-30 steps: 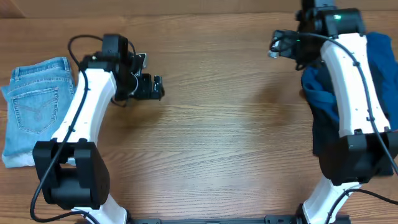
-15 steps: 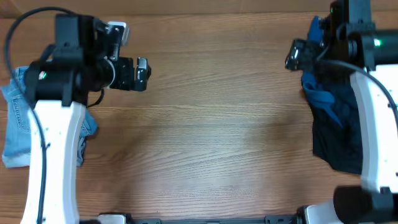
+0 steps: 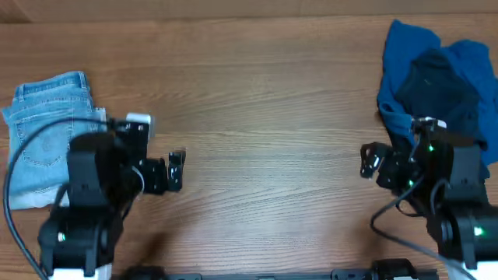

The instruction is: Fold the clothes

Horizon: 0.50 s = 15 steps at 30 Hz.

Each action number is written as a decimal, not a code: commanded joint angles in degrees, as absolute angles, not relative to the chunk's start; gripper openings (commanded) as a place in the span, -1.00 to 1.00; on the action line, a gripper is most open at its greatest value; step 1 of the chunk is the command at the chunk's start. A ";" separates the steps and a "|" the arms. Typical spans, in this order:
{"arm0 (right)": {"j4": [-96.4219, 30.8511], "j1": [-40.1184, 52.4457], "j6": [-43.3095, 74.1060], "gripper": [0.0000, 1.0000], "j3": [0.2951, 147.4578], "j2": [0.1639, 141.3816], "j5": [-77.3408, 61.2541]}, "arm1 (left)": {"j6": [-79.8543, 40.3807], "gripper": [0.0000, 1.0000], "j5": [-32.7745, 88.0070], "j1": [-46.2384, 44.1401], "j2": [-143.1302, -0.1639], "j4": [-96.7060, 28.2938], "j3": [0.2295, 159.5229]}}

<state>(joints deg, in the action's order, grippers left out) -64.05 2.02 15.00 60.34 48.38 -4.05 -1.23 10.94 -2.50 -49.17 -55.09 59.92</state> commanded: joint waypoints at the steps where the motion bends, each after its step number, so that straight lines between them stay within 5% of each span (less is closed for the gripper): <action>1: -63.72 2.28 15.25 1.00 59.70 47.79 -3.53 | -3.88 1.00 9.65 -2.28 -48.56 -52.25 54.00; 15: -63.68 2.28 15.25 1.00 59.70 56.58 -3.53 | -3.86 1.00 9.65 -2.28 -65.21 -52.47 51.57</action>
<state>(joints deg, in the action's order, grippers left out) -64.03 2.02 15.00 60.07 54.81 -4.05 -3.07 10.24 -2.50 -62.02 -52.51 51.88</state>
